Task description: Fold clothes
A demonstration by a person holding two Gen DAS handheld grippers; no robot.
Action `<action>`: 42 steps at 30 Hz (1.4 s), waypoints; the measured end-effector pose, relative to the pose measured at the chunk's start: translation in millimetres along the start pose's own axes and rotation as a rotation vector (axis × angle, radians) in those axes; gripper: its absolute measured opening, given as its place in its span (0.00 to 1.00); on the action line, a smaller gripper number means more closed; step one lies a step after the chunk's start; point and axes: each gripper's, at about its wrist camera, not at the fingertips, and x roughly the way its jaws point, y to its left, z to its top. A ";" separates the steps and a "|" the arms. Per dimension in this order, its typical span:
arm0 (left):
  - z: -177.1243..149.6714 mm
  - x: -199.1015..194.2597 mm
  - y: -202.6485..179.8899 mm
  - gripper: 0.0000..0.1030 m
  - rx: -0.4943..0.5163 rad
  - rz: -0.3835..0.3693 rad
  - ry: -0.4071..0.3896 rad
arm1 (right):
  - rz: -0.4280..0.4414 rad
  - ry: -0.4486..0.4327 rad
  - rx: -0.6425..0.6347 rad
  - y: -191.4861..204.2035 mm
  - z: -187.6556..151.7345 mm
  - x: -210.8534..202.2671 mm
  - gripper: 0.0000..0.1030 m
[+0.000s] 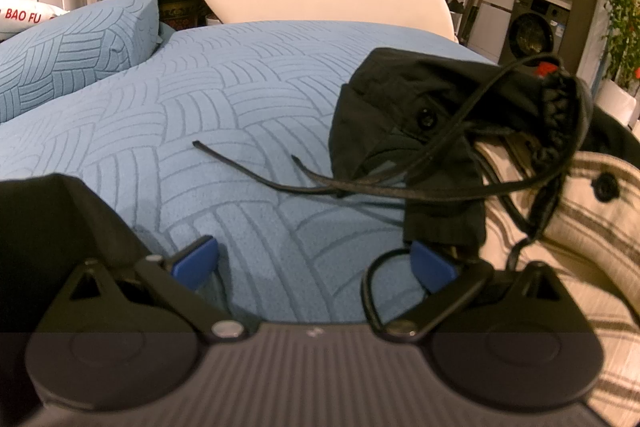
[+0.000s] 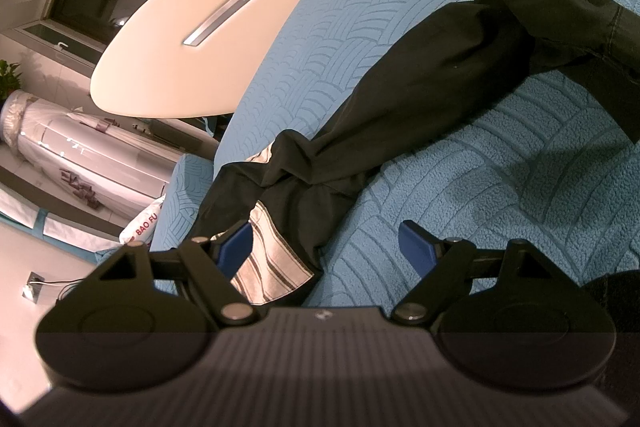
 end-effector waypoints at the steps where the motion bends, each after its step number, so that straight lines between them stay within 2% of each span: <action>1: 0.0 0.1 0.1 1.00 0.000 0.000 0.000 | 0.000 0.000 0.000 -0.1 0.1 0.1 0.81; 42: -1.0 0.9 2.7 1.00 0.000 -0.001 0.000 | -0.003 0.006 0.000 -0.3 5.0 2.0 0.81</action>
